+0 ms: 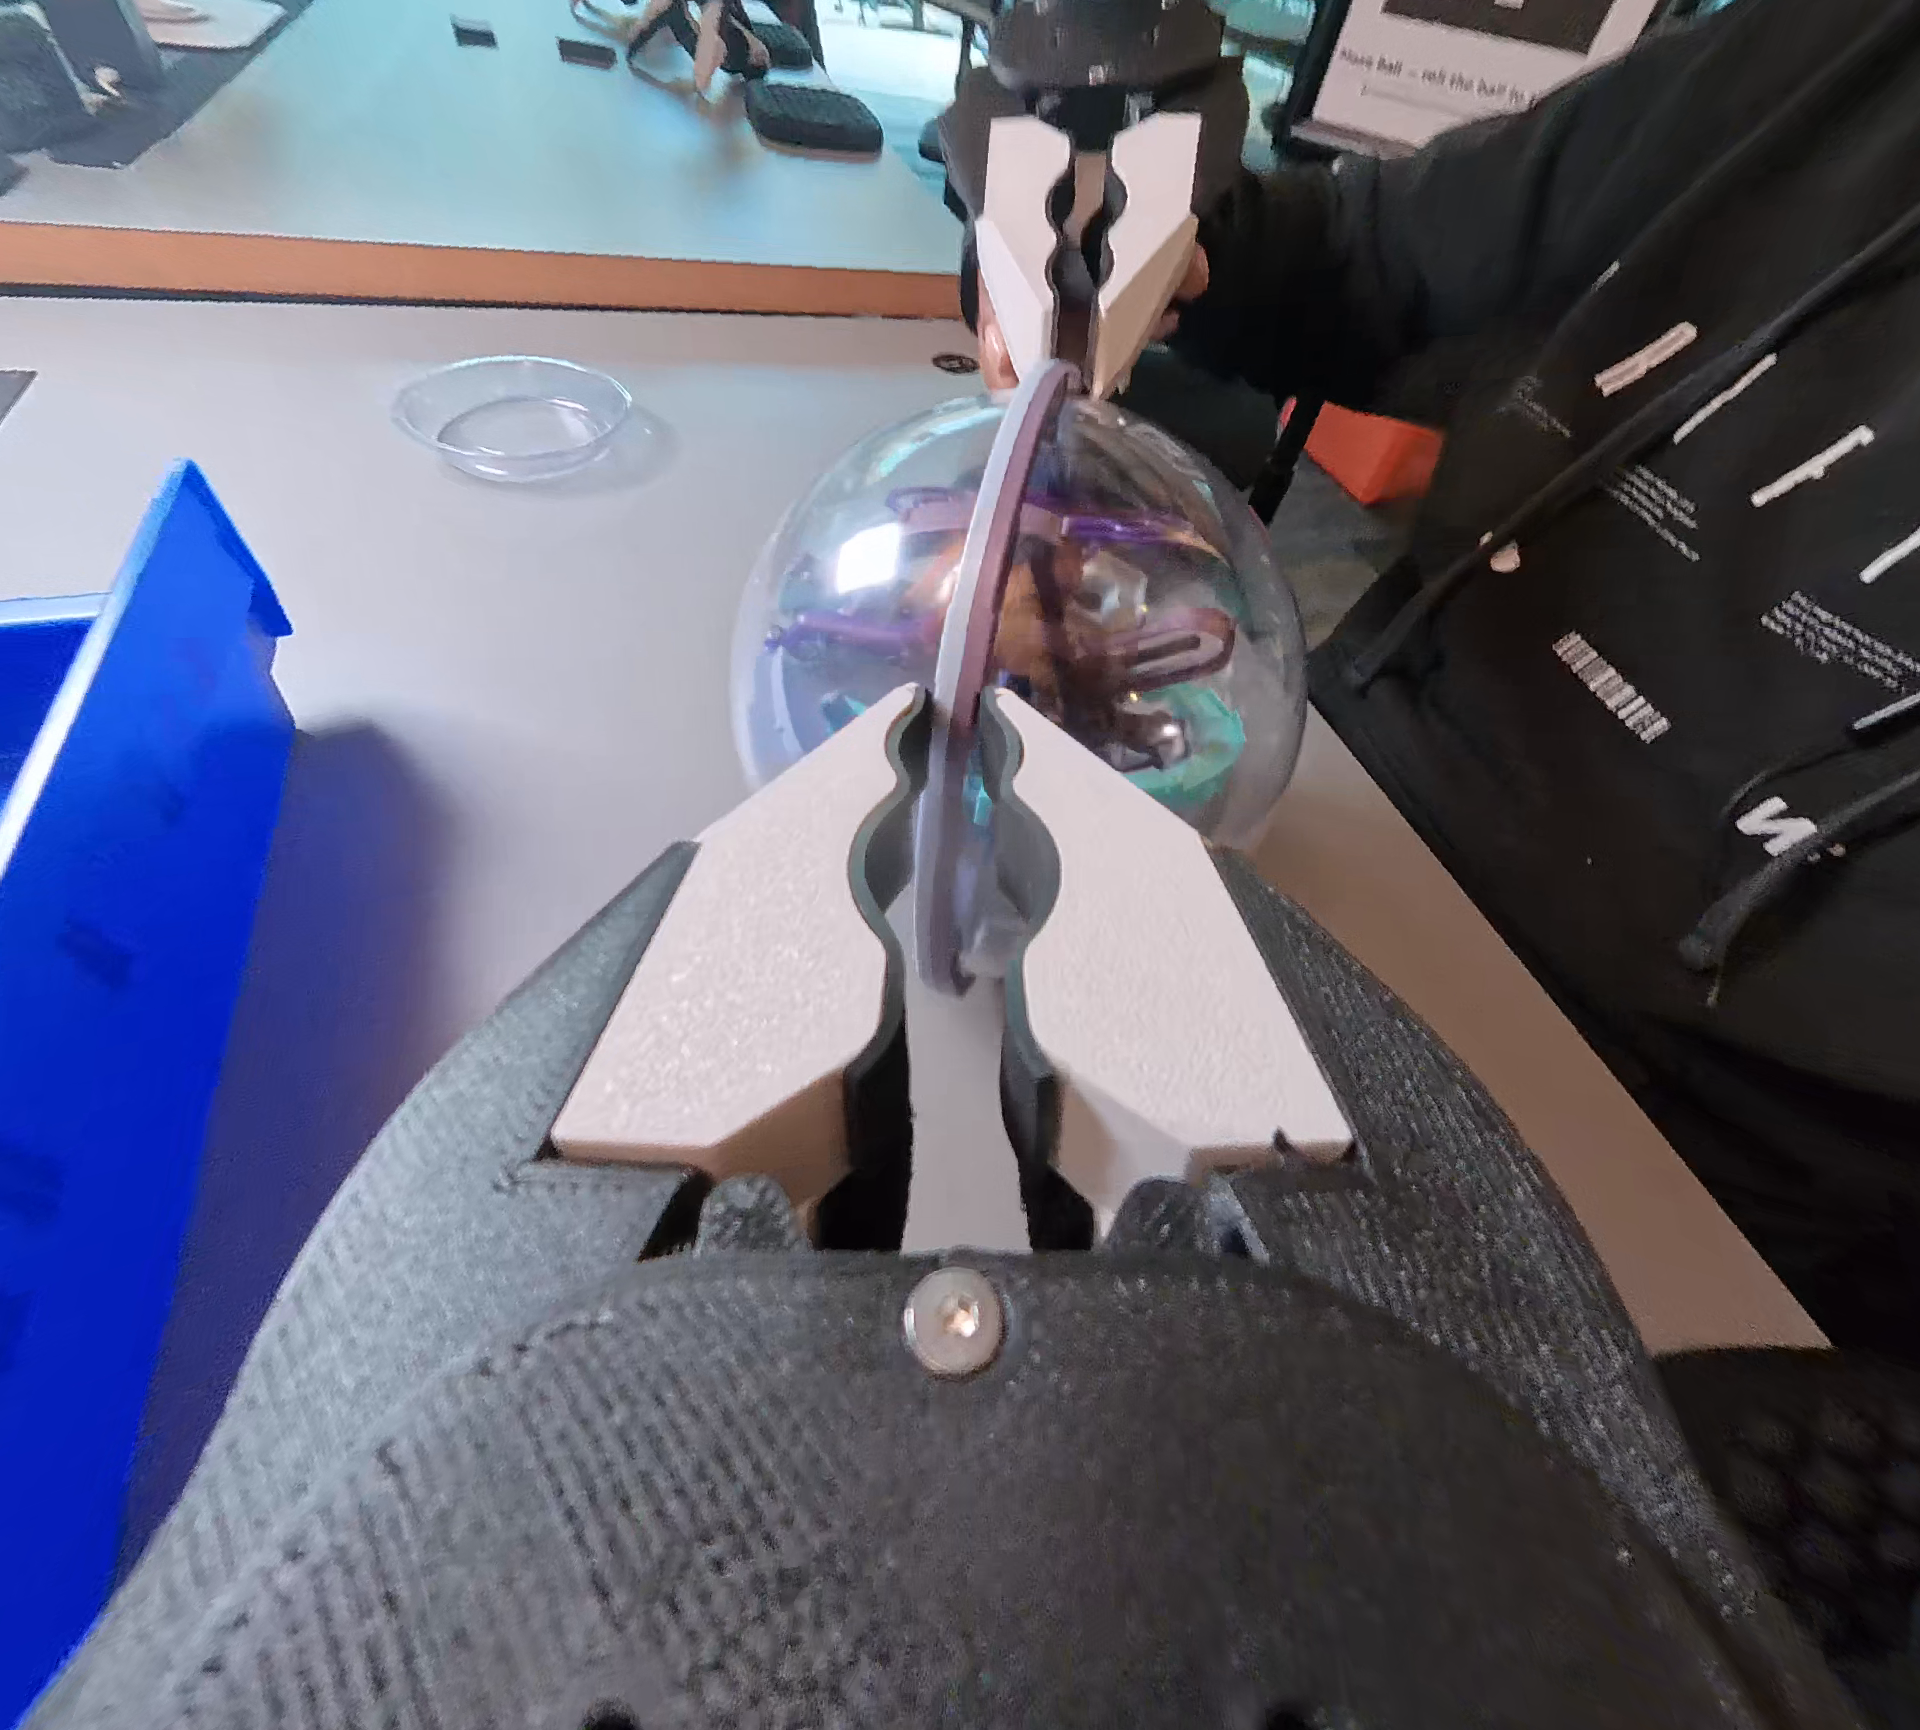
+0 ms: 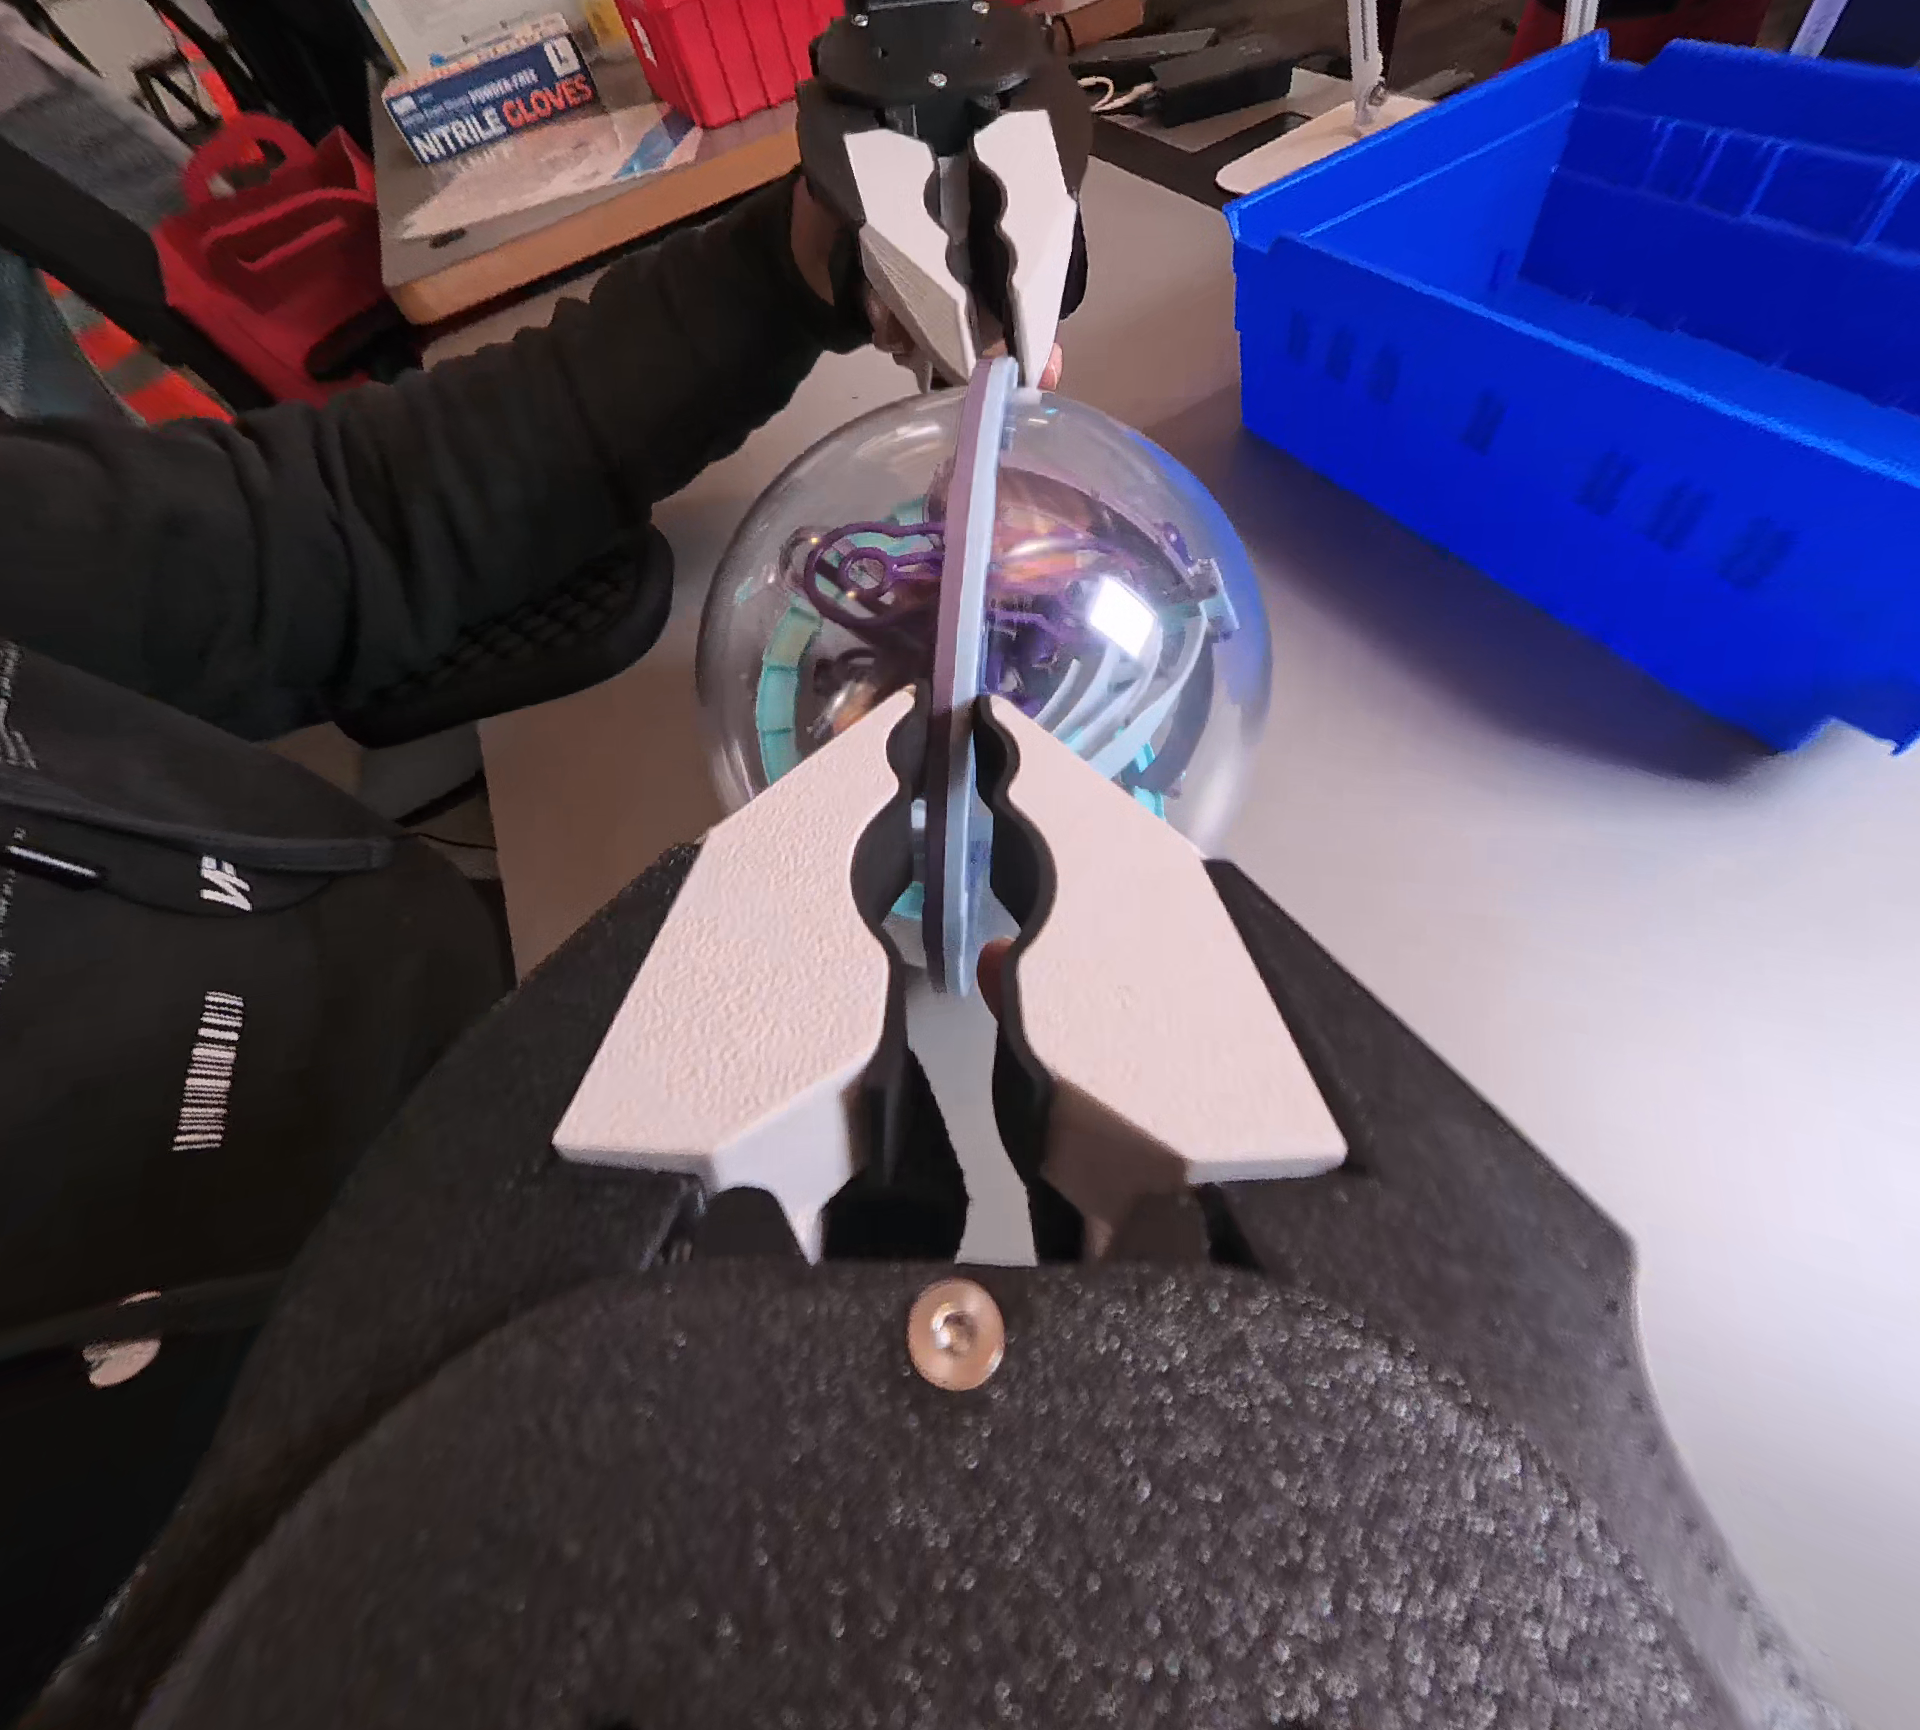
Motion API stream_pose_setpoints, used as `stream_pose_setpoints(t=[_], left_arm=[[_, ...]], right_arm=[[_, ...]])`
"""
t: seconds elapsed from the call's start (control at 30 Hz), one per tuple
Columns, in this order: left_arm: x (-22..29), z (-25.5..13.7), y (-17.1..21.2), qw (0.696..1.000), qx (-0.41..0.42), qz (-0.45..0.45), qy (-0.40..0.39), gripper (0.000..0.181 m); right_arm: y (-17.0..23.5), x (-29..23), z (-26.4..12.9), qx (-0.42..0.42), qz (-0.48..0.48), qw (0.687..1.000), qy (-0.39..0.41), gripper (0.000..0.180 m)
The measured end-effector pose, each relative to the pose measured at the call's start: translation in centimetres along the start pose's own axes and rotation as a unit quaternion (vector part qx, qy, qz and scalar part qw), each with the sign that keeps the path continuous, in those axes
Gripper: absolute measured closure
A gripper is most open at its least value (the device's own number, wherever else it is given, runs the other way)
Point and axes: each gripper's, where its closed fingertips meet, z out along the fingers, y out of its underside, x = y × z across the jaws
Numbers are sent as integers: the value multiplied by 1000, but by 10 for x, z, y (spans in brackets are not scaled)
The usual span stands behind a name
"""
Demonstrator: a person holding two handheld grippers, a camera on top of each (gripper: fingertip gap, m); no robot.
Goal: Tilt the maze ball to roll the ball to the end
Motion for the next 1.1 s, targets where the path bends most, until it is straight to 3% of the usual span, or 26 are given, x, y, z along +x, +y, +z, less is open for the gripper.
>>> stream_pose_setpoints(t=[0.2,0.33,0.5,0.67,0.87,1.1], left_arm=[[-9,0,6,999,19,-33,-30,170],[-9,-16,11,996,21,-44,-79,150],[8,-32,-2,982,76,-10,-174,106],[33,-5,18,967,70,14,-246,62],[16,25,52,950,1,51,-308,43],[-1,22,50,939,0,73,-336,54]], right_arm=[[16,11,3,33,89,995,-30,174],[22,18,3,65,144,986,-54,174],[26,36,0,110,213,968,-72,174],[31,50,4,127,259,954,-77,174],[40,63,12,132,291,944,-78,174],[43,66,13,137,325,930,-100,174]])
